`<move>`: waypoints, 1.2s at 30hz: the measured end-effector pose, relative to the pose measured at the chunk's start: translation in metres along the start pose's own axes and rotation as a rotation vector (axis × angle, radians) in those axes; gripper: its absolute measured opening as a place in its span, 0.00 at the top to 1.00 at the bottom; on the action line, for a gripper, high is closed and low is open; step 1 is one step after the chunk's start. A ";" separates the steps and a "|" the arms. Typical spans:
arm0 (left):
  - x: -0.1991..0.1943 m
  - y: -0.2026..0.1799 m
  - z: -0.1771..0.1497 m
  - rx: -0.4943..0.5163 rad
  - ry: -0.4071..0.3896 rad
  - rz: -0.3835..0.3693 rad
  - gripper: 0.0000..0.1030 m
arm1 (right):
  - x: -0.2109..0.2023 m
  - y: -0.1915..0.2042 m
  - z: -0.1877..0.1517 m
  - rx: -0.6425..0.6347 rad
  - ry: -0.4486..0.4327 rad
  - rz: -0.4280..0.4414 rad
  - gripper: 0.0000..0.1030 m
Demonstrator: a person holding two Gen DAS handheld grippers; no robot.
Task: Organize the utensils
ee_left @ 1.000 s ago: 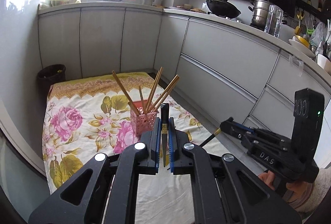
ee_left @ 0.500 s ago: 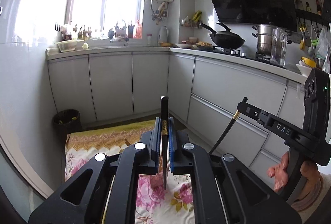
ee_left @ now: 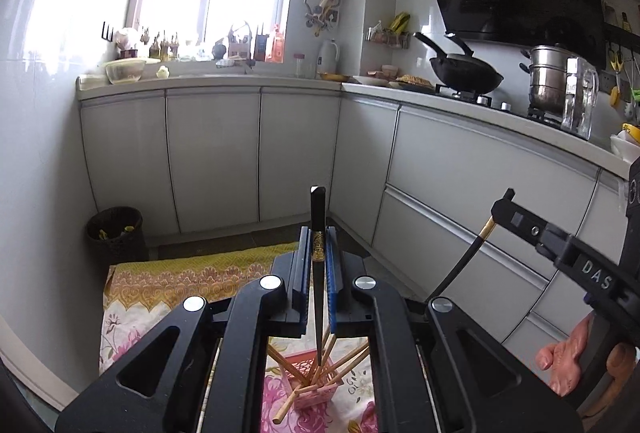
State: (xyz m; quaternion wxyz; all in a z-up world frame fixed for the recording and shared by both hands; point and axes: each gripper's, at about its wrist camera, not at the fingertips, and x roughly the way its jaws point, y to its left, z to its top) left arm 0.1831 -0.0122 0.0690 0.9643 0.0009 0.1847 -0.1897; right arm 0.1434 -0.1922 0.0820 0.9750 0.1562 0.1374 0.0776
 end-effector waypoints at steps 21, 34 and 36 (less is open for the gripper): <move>-0.022 0.037 -0.013 -0.092 -0.022 0.008 0.53 | 0.061 0.002 -0.029 0.021 0.048 0.007 0.93; -0.034 0.057 -0.016 -0.145 -0.034 0.022 0.51 | 0.094 -0.005 -0.071 0.047 0.111 -0.054 0.49; -0.038 0.058 -0.015 -0.155 -0.044 0.027 0.49 | 0.089 -0.005 -0.065 0.043 0.094 -0.057 0.49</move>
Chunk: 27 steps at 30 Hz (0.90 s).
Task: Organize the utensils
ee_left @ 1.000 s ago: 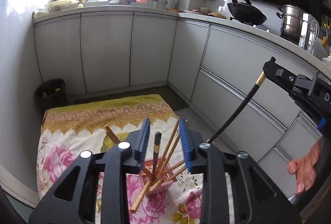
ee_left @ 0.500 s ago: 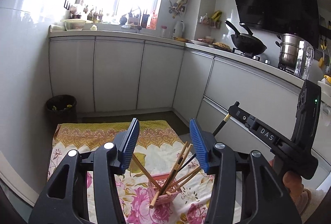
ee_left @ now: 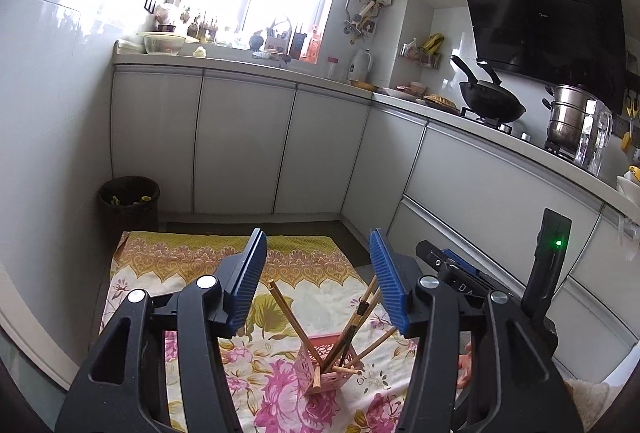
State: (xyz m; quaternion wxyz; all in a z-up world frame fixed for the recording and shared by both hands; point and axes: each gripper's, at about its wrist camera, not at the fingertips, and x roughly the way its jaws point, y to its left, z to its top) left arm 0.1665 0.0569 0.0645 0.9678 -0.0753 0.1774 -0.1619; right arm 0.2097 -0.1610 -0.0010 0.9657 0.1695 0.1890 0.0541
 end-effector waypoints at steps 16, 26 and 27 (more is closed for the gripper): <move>-0.038 -0.015 -0.003 -0.034 -0.053 0.081 0.07 | -0.090 0.007 0.015 0.016 -0.158 -0.051 0.14; -0.072 -0.048 -0.036 -0.090 -0.079 0.177 0.07 | -0.158 -0.002 -0.011 0.077 -0.139 -0.197 0.07; -0.076 -0.052 -0.041 -0.077 -0.080 0.174 0.07 | -0.161 -0.003 -0.013 0.076 -0.123 -0.190 0.07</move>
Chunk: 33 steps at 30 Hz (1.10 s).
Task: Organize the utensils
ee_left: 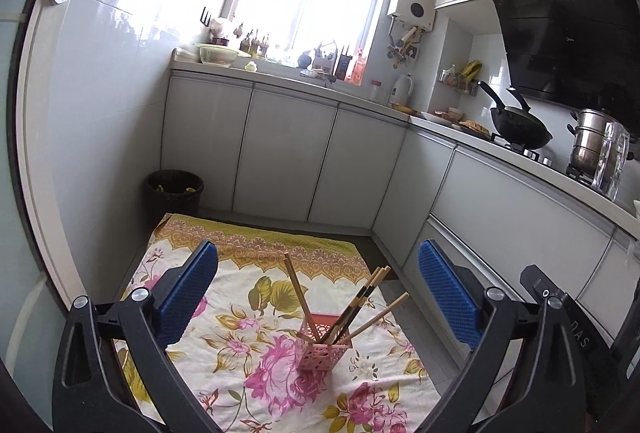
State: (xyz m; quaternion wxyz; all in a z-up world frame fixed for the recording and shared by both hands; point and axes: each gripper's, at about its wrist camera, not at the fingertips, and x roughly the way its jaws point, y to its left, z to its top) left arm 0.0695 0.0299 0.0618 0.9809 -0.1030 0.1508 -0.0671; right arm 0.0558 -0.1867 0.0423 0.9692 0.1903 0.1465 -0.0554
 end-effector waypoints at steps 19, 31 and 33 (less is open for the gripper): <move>-0.046 -0.031 -0.034 0.102 0.089 0.158 0.07 | -0.035 -0.005 -0.036 -0.098 0.171 -0.041 0.07; -0.049 -0.034 -0.032 0.129 0.082 0.185 0.07 | -0.037 -0.011 -0.040 -0.083 0.189 -0.030 0.07; -0.049 -0.034 -0.032 0.128 0.082 0.184 0.07 | -0.037 -0.011 -0.040 -0.082 0.194 -0.029 0.07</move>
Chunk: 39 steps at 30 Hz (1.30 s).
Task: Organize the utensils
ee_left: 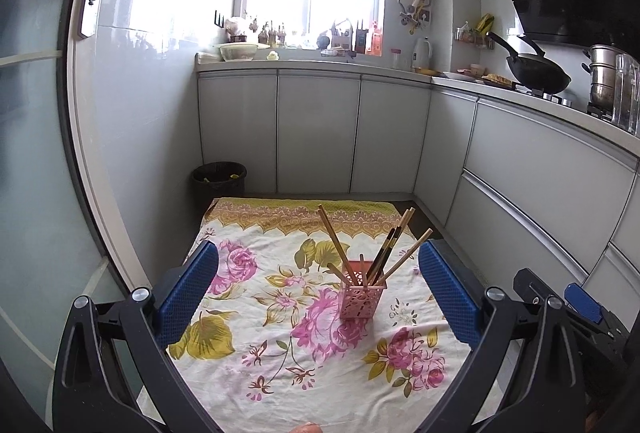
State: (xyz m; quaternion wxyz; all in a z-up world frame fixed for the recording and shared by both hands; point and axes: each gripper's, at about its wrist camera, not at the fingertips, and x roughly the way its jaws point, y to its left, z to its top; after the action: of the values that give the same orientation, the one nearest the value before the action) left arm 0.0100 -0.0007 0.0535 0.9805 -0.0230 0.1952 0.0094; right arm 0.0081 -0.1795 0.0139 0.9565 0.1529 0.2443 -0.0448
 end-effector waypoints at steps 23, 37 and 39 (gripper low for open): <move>0.001 -0.002 0.000 0.013 0.010 -0.008 0.07 | 0.004 -0.002 0.001 0.015 0.023 0.017 0.07; 0.004 0.001 0.001 -0.004 0.034 -0.048 0.07 | 0.007 -0.003 -0.001 0.021 0.041 0.028 0.07; 0.007 -0.001 0.001 0.006 0.049 -0.041 0.07 | 0.007 -0.004 -0.002 0.024 0.042 0.029 0.07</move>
State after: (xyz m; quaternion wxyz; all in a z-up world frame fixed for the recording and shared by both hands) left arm 0.0167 -0.0016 0.0517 0.9755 -0.0242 0.2185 -0.0118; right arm 0.0130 -0.1825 0.0081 0.9498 0.1686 0.2617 -0.0304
